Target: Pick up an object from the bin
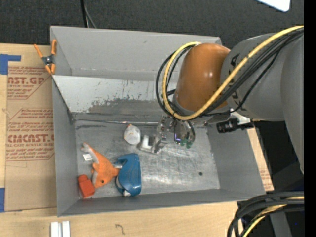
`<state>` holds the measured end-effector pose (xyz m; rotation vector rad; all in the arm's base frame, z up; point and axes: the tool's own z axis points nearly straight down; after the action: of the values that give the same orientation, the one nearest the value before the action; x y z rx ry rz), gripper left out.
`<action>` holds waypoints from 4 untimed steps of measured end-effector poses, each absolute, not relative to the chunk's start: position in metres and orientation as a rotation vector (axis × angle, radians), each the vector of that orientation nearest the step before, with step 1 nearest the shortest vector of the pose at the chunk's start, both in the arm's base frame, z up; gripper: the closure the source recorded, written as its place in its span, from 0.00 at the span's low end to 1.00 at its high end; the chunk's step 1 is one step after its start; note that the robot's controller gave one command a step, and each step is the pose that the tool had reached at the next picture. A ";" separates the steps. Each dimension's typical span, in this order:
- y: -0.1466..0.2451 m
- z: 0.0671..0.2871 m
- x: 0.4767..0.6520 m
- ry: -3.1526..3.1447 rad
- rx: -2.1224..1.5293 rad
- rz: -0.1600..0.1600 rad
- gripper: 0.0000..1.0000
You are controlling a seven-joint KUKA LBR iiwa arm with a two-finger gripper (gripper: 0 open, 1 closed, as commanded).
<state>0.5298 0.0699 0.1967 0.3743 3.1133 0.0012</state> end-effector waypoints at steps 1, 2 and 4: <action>0.069 0.196 0.528 3.116 0.368 0.000 1.00; 0.043 0.149 0.524 3.135 0.192 0.000 0.00; 0.038 0.161 0.540 3.150 0.008 -0.001 0.00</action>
Offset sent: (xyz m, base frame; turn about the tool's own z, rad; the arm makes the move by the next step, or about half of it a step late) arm -0.0060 -0.0283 -0.0486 -0.1155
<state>0.5395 0.0379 0.1613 0.0079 3.1497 -0.0007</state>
